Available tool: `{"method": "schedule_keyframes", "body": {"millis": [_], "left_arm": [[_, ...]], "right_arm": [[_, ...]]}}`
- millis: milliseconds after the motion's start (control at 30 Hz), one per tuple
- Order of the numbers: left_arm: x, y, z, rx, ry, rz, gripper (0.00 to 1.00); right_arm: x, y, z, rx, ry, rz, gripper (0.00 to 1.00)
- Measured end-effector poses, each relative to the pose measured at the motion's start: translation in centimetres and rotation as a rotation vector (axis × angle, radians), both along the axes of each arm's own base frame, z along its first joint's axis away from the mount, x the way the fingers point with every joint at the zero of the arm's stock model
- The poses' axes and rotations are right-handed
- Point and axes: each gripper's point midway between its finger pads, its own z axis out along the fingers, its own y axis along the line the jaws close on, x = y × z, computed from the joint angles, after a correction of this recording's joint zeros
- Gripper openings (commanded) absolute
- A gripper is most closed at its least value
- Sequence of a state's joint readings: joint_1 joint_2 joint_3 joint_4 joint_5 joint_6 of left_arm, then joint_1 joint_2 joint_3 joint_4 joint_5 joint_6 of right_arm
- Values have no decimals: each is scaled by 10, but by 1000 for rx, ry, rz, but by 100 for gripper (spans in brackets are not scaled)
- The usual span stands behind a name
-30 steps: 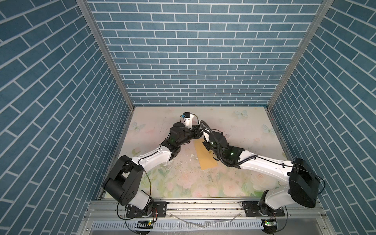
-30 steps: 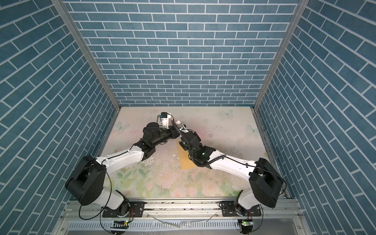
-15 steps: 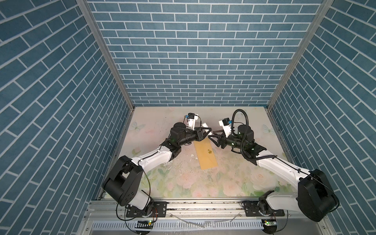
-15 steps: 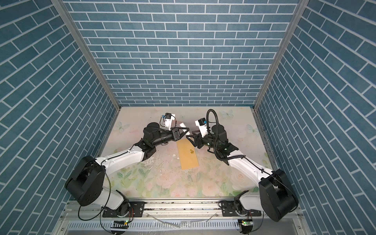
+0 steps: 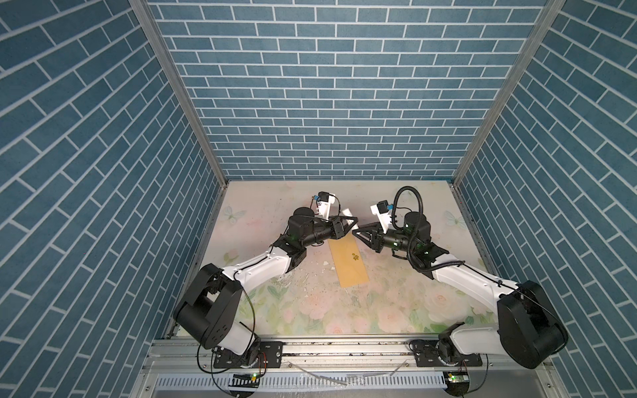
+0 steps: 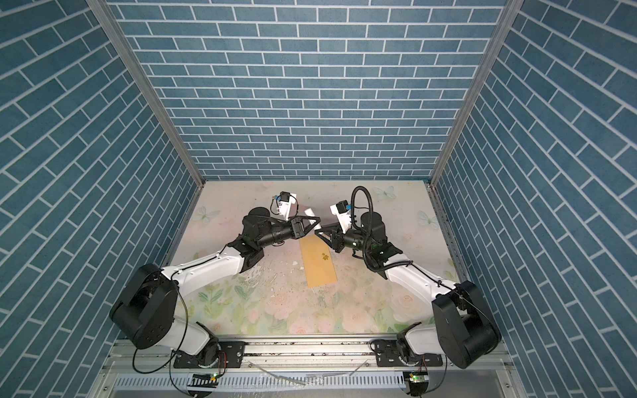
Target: Place the letter into the envelope and seal it
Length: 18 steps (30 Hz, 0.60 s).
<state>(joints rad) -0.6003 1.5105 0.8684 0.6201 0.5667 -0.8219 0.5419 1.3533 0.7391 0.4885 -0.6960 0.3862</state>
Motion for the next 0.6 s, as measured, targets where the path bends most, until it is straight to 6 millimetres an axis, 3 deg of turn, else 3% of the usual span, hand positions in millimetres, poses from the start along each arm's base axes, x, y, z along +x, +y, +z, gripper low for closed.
{"method": "schedule_keyframes", "body": {"millis": [100,267,600], "left_arm": [[0,1,-2,2,7,4,0],[1,2,-8,10,18,16,0],[18,13,-13,23,16,103,0]], "right_arm": [[1,0,-1,-3,4,-7,0],[3,0,-7,-49,-3,-64,0],[22,15,-12,-511,-341,-474,0]]}}
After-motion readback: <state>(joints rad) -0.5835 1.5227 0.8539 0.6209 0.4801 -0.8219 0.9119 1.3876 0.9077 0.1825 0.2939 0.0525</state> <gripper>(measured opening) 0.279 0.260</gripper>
